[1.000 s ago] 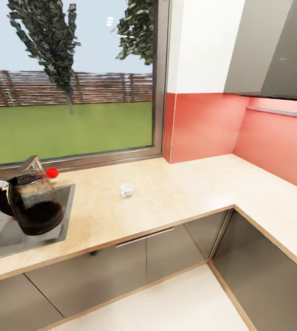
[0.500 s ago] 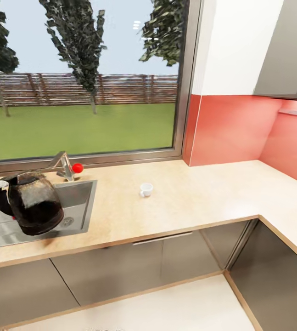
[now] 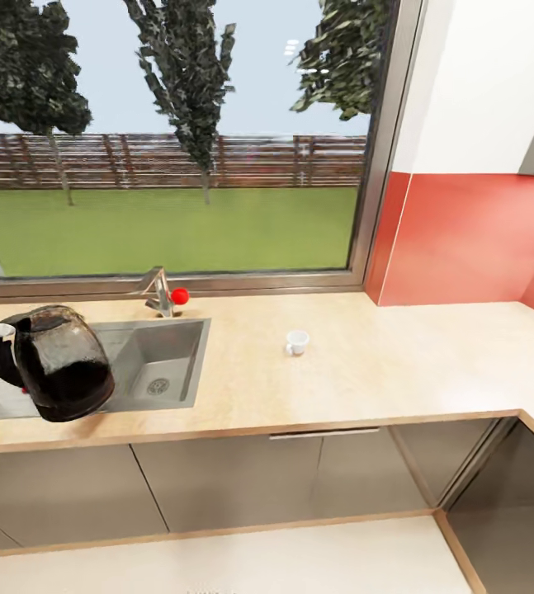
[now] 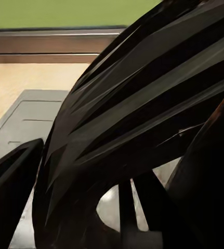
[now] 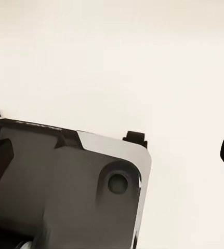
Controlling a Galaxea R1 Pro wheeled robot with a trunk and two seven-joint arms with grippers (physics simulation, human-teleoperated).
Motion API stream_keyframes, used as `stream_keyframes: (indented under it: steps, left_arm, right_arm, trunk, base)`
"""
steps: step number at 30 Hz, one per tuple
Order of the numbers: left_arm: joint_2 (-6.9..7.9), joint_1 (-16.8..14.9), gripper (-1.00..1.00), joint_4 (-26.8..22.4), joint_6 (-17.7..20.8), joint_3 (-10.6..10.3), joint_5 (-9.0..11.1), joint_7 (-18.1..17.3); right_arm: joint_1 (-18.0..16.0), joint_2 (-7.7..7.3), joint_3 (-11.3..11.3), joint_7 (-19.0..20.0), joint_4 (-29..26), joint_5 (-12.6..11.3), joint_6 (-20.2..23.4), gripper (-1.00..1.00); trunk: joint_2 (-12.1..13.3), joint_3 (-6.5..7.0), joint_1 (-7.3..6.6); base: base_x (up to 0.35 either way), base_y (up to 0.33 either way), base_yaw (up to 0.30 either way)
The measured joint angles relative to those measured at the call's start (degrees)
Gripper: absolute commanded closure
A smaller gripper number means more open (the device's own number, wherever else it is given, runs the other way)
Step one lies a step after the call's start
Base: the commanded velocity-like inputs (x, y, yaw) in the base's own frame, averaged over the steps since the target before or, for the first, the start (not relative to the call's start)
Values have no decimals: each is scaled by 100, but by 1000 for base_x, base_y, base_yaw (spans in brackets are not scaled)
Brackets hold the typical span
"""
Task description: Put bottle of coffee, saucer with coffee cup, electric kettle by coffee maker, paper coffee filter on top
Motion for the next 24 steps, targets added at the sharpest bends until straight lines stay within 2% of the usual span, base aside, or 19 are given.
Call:
stream_keyframes:
  steps: [8,10,12,15,18,24]
  left_arm:
    - [0,0,100,-3,2,-2,-8,2]
    - [0,0,100,-3,0,-1,-8,1]
    - [0,0,100,-3,0,-4,-7,4]
    - [0,0,100,-8,1,1,-2,6]
    - [6,-1,100,-51,4,1,2,6]
    - [14,0,100,-64,7,9,-12,18]
  right_arm:
    - [0,-37,22,5,74,35,23,-100]
    - [0,-58,29,-77,167,46,33,-100]
    - [58,-71,37,-390,209,60,59,-100]
    - [126,-71,42,-659,217,61,158,-100]
    - [149,-58,43,-779,213,57,442,-100]
    - [156,-44,43,-786,214,56,473,-100]
  trunk:
    - [0,0,0]
    - [0,0,0]
    - [0,0,0]
    - [0,0,0]
    - [0,0,0]
    - [0,0,0]
  base:
    - [0,0,279]
    - [0,0,279]
    - [0,0,278]
    - [0,0,278]
    - [0,0,278]
    - [0,0,277]
